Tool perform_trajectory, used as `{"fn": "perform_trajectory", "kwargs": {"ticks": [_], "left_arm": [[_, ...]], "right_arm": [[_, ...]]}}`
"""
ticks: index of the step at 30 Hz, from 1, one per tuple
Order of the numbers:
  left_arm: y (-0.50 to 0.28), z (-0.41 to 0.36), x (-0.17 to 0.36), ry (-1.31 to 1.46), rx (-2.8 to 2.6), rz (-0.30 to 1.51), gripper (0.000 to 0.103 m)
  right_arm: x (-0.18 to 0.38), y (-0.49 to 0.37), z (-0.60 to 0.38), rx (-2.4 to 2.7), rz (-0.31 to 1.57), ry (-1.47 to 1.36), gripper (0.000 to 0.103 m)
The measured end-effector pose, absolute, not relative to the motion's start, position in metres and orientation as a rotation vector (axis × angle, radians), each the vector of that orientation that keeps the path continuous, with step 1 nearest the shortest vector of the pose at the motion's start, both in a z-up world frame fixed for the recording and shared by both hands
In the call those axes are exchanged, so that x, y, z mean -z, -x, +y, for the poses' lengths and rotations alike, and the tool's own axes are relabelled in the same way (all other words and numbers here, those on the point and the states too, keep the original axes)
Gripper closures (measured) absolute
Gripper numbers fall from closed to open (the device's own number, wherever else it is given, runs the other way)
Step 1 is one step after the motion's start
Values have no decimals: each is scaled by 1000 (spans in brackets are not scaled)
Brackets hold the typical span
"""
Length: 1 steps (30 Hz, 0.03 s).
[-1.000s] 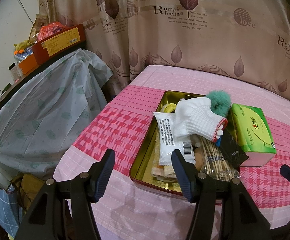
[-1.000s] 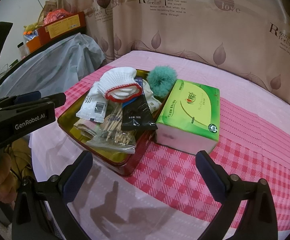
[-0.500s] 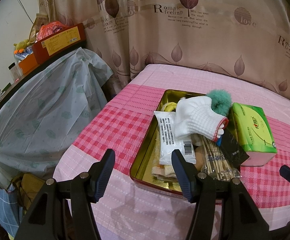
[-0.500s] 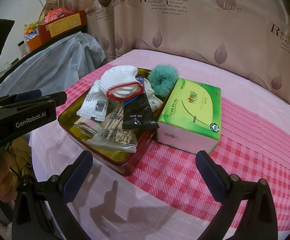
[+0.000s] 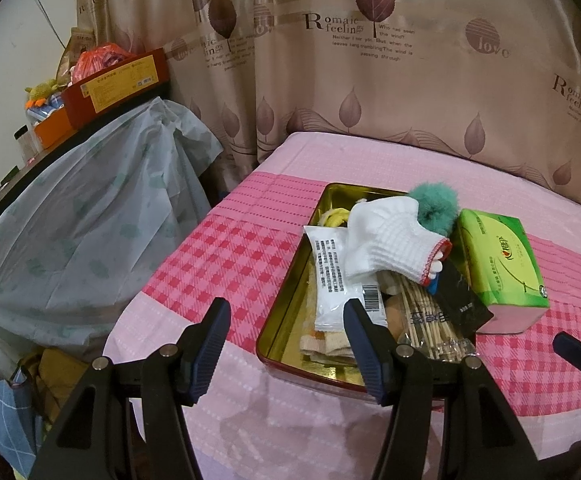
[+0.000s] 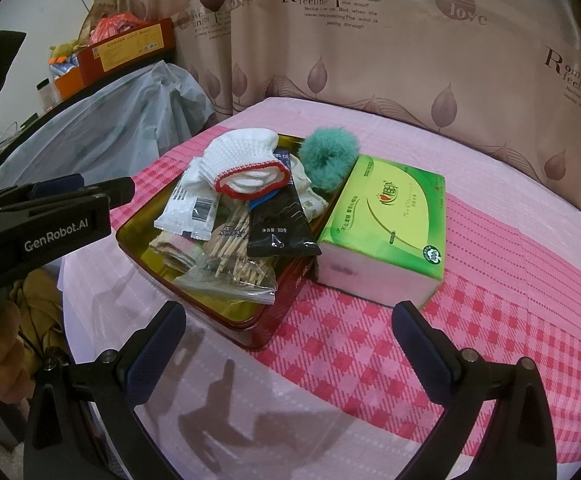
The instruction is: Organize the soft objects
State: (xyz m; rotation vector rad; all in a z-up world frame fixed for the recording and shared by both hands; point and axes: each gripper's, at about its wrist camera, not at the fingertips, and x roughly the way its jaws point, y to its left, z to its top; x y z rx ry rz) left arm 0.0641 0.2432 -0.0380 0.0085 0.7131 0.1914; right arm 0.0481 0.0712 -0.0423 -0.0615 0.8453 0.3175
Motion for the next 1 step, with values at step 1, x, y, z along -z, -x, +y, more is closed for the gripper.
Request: {"fn": "perform_trajectory", "kwargs": {"ticks": [1], "left_arm": [[-66, 243, 37, -9, -193, 715, 43]], "right_arm": [[42, -49, 71, -317, 845, 60, 1]]}}
